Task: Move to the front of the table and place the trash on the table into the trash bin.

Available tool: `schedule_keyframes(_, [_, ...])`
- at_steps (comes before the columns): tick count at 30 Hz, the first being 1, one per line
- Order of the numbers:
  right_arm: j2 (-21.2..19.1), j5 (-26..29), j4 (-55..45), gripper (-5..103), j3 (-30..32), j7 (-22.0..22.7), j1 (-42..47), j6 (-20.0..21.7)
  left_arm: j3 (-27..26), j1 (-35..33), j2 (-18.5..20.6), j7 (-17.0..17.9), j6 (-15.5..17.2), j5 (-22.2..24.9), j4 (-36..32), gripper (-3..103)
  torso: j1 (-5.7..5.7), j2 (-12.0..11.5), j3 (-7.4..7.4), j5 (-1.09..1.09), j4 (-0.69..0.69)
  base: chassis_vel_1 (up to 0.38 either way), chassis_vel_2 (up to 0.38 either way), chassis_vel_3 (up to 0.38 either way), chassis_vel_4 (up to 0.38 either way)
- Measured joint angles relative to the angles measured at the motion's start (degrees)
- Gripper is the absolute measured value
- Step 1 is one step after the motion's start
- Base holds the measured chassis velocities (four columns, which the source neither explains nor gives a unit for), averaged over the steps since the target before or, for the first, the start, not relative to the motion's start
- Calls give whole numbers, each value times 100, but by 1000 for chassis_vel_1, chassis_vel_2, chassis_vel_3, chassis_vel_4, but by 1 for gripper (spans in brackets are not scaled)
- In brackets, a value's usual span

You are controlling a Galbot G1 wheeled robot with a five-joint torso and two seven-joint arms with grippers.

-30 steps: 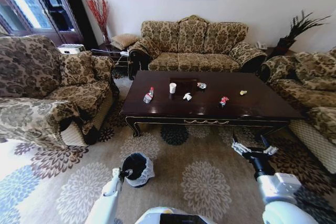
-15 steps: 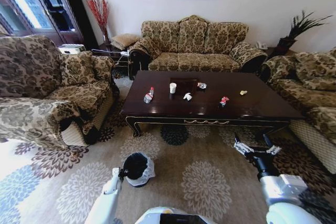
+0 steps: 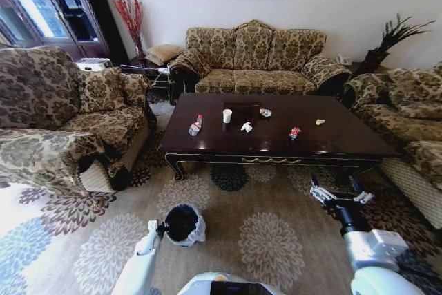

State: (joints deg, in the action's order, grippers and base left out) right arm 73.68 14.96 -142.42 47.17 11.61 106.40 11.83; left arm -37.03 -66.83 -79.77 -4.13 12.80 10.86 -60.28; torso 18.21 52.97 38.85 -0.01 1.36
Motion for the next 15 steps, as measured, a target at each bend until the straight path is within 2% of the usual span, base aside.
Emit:
schedule_keyframes(2, [2, 1, -16, 100, -62, 51, -63, 59, -23, -286, 57, 88, -61, 177, -714, 3, 0, 0, 0, -2, 2, 0, 0, 0, 0])
schedule_keyframes(4, [4, 1, -20, 100, -84, 67, -82, 75, -44, -356, 72, 123, -91, 208, -919, 3, 0, 0, 0, -3, 1, 0, 0, 0, 0])
schedule_keyframes(8, [44, -13, 19, 100, -239, 106, -193, 112, -263, -931, 301, 306, -96, 593, -2539, 3, 0, 1, 0, 1, 1, 0, 0, 0, 0])
schedule_keyframes(9, [44, -13, 19, 100, -239, 106, -193, 112, -263, -931, 301, 306, -96, 593, -2539, 3, 0, 1, 0, 1, 1, 0, 0, 0, 0])
schedule_keyframes(11, [55, -18, 58, 100, -283, 107, -236, 115, -361, -1148, 369, 333, -91, 710, -3084, 3, 0, 1, -1, 2, 1, 0, 0, 0, 0])
schedule_keyframes(13, [29, -21, 126, 100, -342, 108, -344, 176, -562, -1567, 460, 430, -83, 968, -4023, 3, 0, 1, -1, -1, -1, 0, 0, 0, 0])
schedule_keyframes(15, [5, -21, 143, 100, -357, 108, -377, 221, -646, -1698, 483, 439, -86, 1016, -4287, 3, 0, 1, -1, 2, 1, 0, 0, 0, 0])
